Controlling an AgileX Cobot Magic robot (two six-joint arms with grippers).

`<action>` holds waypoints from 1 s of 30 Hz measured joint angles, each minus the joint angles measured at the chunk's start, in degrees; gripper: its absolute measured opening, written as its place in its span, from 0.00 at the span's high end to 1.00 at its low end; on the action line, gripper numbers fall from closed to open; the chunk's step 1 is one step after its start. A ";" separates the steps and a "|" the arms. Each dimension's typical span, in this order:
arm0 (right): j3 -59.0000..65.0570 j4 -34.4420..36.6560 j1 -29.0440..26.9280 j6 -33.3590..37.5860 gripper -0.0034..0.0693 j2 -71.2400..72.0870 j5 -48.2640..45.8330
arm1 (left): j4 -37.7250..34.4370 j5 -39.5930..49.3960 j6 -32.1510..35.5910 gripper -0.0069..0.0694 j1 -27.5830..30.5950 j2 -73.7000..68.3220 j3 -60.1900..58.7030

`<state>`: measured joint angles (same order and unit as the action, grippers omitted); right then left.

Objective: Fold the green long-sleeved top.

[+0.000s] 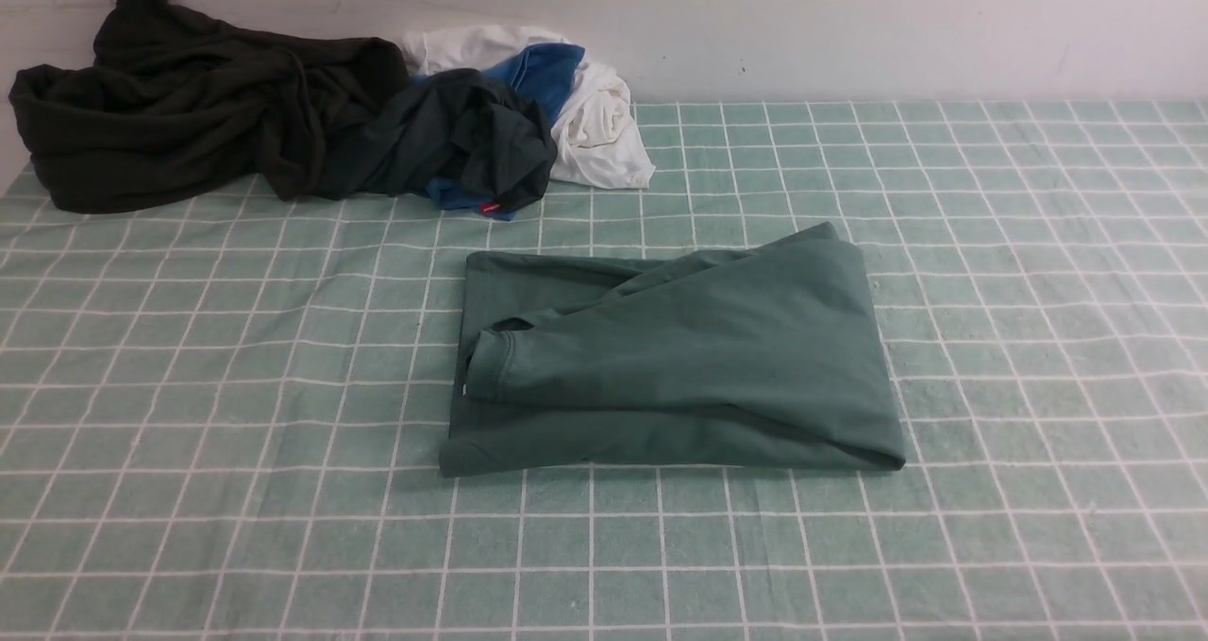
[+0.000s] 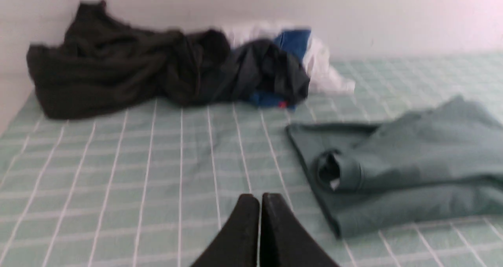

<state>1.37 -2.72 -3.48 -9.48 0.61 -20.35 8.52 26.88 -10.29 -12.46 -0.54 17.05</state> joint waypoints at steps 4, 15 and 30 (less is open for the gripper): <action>0.00 0.00 0.00 0.00 0.97 0.00 0.00 | -5.64 -12.80 6.88 0.91 7.87 1.19 -9.14; 0.00 0.00 0.00 0.00 0.97 0.00 -0.05 | -11.56 -7.58 12.16 0.91 13.61 1.19 -18.51; 0.00 0.00 0.00 0.00 0.97 0.00 -0.05 | -7.76 -7.03 12.04 0.91 13.61 1.19 -18.38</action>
<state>1.37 -2.72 -3.48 -9.48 0.61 -20.40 0.76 19.85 1.76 1.14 0.65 -1.32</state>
